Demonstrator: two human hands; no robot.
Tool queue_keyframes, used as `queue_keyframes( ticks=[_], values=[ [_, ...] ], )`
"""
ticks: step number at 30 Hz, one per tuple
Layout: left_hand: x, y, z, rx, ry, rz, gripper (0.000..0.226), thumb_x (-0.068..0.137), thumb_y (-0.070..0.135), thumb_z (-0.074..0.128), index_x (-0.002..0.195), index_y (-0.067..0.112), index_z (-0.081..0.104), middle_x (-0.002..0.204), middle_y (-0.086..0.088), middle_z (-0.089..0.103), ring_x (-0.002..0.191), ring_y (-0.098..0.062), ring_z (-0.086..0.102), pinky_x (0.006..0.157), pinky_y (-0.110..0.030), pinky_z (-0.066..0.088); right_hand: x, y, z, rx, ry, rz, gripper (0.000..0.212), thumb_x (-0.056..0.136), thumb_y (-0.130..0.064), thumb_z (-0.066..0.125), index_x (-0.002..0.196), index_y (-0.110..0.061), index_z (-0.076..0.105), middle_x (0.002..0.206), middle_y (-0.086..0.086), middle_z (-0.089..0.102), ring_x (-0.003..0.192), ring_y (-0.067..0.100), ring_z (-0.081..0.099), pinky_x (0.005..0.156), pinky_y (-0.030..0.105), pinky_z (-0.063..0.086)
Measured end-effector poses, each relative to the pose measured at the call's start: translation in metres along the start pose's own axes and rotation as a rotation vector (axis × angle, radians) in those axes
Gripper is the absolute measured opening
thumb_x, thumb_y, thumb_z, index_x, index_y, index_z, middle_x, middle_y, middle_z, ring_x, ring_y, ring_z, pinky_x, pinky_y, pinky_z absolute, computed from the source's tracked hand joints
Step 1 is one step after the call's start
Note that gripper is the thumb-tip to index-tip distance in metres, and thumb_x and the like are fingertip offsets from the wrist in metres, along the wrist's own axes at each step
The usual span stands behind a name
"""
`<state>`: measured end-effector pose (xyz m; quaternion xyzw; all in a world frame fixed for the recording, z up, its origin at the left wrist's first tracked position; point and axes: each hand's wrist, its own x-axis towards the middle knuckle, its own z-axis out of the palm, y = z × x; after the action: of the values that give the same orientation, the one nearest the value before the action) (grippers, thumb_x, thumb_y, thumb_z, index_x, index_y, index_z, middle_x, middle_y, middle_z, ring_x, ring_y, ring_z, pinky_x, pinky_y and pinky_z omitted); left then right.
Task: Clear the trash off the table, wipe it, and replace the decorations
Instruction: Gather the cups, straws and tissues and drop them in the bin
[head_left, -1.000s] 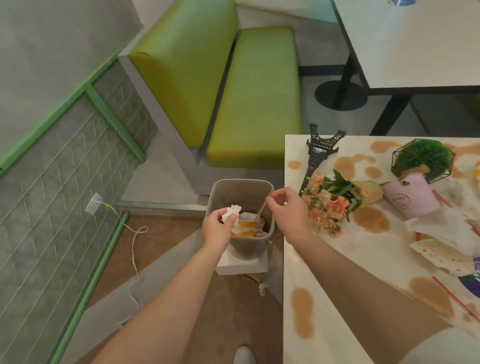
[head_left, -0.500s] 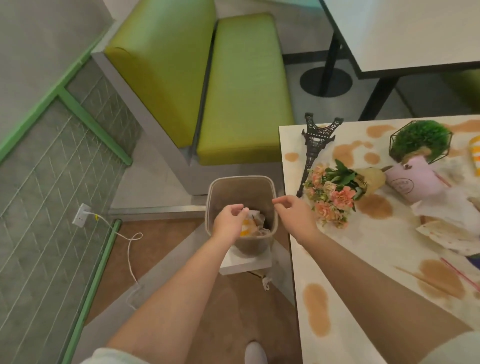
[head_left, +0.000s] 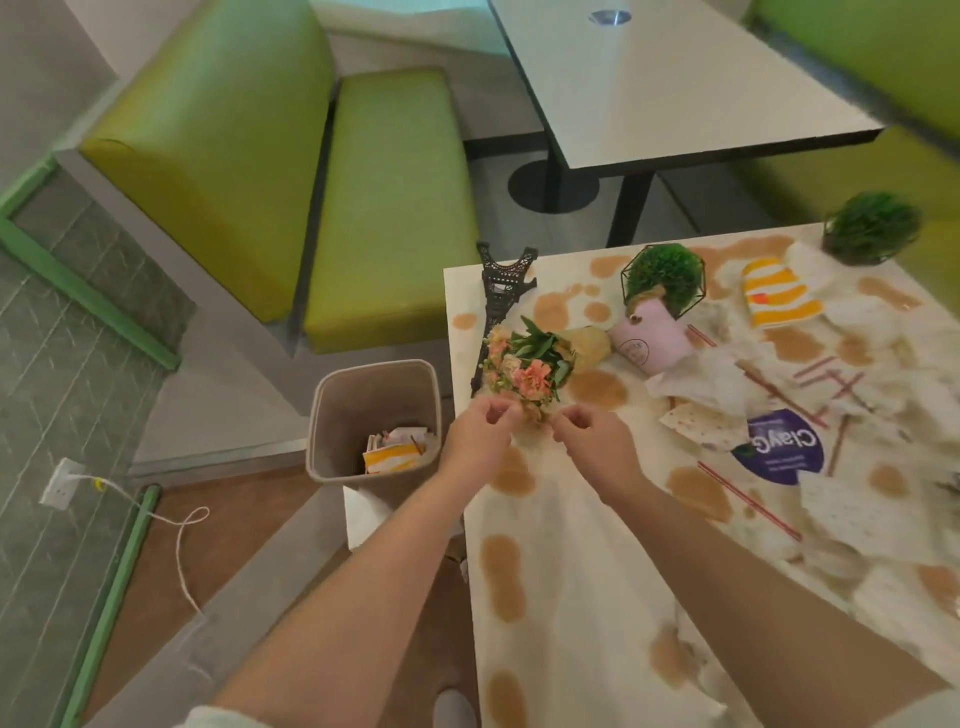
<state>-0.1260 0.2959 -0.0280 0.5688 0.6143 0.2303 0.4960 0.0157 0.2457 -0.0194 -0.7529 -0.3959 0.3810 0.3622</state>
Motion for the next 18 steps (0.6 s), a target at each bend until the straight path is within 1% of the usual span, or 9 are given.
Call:
queue_keyframes(
  ticks=[2, 4, 7, 8, 10, 11, 13, 16, 18],
  values=[
    [-0.004, 0.008, 0.022, -0.003, -0.042, 0.005, 0.007, 0.095, 0.036, 0.058, 0.091, 0.031, 0.061, 0.094, 0.007, 0.068, 0.086, -0.017, 0.065, 0.082, -0.036, 0.05, 0.001, 0.012, -0.024, -0.048, 0.041, 0.026, 0.014, 0.088, -0.027, 0.058, 0.078, -0.022, 0.067, 0.077, -0.007, 0.066, 0.07, 0.015, 0.059, 0.053, 0.025, 0.042],
    [-0.009, 0.014, 0.04, -0.008, -0.075, 0.009, 0.007, 0.095, 0.037, 0.058, 0.091, 0.032, 0.061, 0.094, 0.007, 0.068, 0.084, -0.015, 0.064, 0.08, -0.034, 0.05, 0.005, 0.025, -0.047, -0.078, 0.089, 0.046, 0.012, 0.088, -0.027, 0.059, 0.083, -0.022, 0.068, 0.079, -0.009, 0.065, 0.068, 0.014, 0.059, 0.05, 0.026, 0.043],
    [-0.013, 0.019, 0.062, -0.024, -0.103, 0.004, 0.005, 0.096, 0.034, 0.058, 0.093, 0.031, 0.061, 0.093, 0.006, 0.068, 0.082, -0.013, 0.063, 0.072, -0.027, 0.048, 0.014, 0.046, -0.077, -0.199, 0.171, 0.019, 0.01, 0.088, -0.021, 0.061, 0.095, -0.021, 0.069, 0.081, -0.008, 0.06, 0.072, 0.012, 0.057, 0.055, 0.025, 0.041],
    [-0.014, 0.02, 0.07, -0.024, -0.11, 0.004, 0.005, 0.096, 0.033, 0.057, 0.093, 0.031, 0.061, 0.092, 0.006, 0.067, 0.081, -0.013, 0.062, 0.068, -0.025, 0.046, 0.018, 0.052, -0.086, -0.252, 0.211, -0.008, 0.012, 0.086, -0.019, 0.063, 0.097, -0.02, 0.068, 0.082, -0.006, 0.058, 0.076, 0.014, 0.057, 0.058, 0.028, 0.042],
    [-0.015, 0.023, 0.084, -0.018, -0.116, 0.01, 0.006, 0.096, 0.032, 0.058, 0.092, 0.031, 0.061, 0.09, 0.007, 0.066, 0.078, -0.01, 0.061, 0.065, -0.024, 0.043, 0.026, 0.062, -0.105, -0.398, 0.292, -0.069, 0.017, 0.084, -0.017, 0.065, 0.101, -0.02, 0.066, 0.09, -0.001, 0.056, 0.088, 0.022, 0.057, 0.071, 0.035, 0.047],
    [-0.015, 0.026, 0.092, -0.018, -0.116, 0.015, 0.006, 0.096, 0.032, 0.058, 0.092, 0.031, 0.062, 0.089, 0.007, 0.066, 0.076, -0.009, 0.061, 0.066, -0.023, 0.043, 0.031, 0.066, -0.115, -0.501, 0.322, -0.096, 0.022, 0.083, -0.017, 0.066, 0.105, -0.021, 0.064, 0.097, 0.002, 0.056, 0.096, 0.025, 0.055, 0.078, 0.038, 0.048],
    [-0.014, 0.029, 0.104, -0.023, -0.122, 0.015, 0.006, 0.096, 0.031, 0.058, 0.092, 0.03, 0.062, 0.088, 0.007, 0.065, 0.075, -0.009, 0.061, 0.066, -0.023, 0.044, 0.041, 0.072, -0.129, -0.708, 0.343, -0.132, 0.033, 0.083, -0.017, 0.067, 0.116, -0.022, 0.059, 0.113, 0.008, 0.054, 0.11, 0.029, 0.048, 0.089, 0.04, 0.043],
    [-0.011, 0.033, 0.115, -0.027, -0.115, 0.013, 0.006, 0.096, 0.031, 0.058, 0.093, 0.03, 0.063, 0.091, 0.005, 0.067, 0.076, -0.01, 0.062, 0.066, -0.021, 0.044, 0.058, 0.081, -0.143, -0.887, 0.339, -0.155, 0.049, 0.083, -0.016, 0.067, 0.129, -0.026, 0.052, 0.126, 0.01, 0.048, 0.117, 0.031, 0.042, 0.096, 0.04, 0.038],
    [-0.009, 0.037, 0.124, -0.034, -0.108, 0.014, 0.007, 0.096, 0.033, 0.058, 0.094, 0.03, 0.064, 0.094, 0.003, 0.068, 0.079, -0.011, 0.063, 0.071, -0.024, 0.047, 0.069, 0.086, -0.152, -0.982, 0.312, -0.155, 0.05, 0.087, -0.022, 0.064, 0.134, -0.03, 0.049, 0.13, 0.009, 0.05, 0.118, 0.029, 0.043, 0.098, 0.04, 0.038]
  ],
)
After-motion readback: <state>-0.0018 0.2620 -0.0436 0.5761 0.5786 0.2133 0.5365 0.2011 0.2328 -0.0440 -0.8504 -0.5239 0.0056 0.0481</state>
